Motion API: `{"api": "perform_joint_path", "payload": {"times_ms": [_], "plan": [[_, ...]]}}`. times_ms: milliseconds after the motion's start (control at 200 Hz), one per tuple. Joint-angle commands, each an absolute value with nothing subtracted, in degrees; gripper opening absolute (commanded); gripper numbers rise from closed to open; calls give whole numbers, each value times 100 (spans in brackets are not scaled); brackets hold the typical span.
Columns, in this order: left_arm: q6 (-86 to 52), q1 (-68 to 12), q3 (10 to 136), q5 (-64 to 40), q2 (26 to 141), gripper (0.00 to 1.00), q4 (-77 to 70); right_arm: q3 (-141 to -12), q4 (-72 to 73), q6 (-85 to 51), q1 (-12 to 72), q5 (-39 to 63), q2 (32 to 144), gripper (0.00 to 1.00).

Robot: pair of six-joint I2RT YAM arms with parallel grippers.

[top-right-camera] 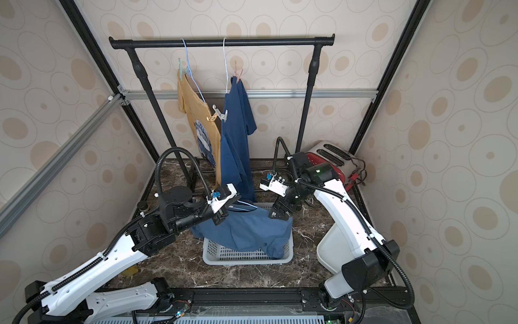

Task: Remove the clothespins securing t-shirts to the hanger
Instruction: Remove the clothespin from the hanger.

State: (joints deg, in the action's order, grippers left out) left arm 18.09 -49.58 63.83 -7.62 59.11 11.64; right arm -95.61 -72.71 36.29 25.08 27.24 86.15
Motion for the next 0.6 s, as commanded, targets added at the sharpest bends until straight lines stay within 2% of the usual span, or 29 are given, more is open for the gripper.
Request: {"api": "perform_joint_path", "payload": {"times_ms": [0,290,451,596], "plan": [[2029,-4966,6478,-765,5851,0,974,-9629,-7405,3775,2635,2940,8588,91],[2039,-4966,6587,-745,5981,0,1043,-9480,-7409,3818,2720,2643,8272,80],[2030,-4966,6651,-751,6046,0,1073,-9373,-7418,3868,2732,2427,8132,67],[2008,-4966,6657,-755,6078,0,1052,-9283,-7436,3893,2742,2325,8069,61]]}}
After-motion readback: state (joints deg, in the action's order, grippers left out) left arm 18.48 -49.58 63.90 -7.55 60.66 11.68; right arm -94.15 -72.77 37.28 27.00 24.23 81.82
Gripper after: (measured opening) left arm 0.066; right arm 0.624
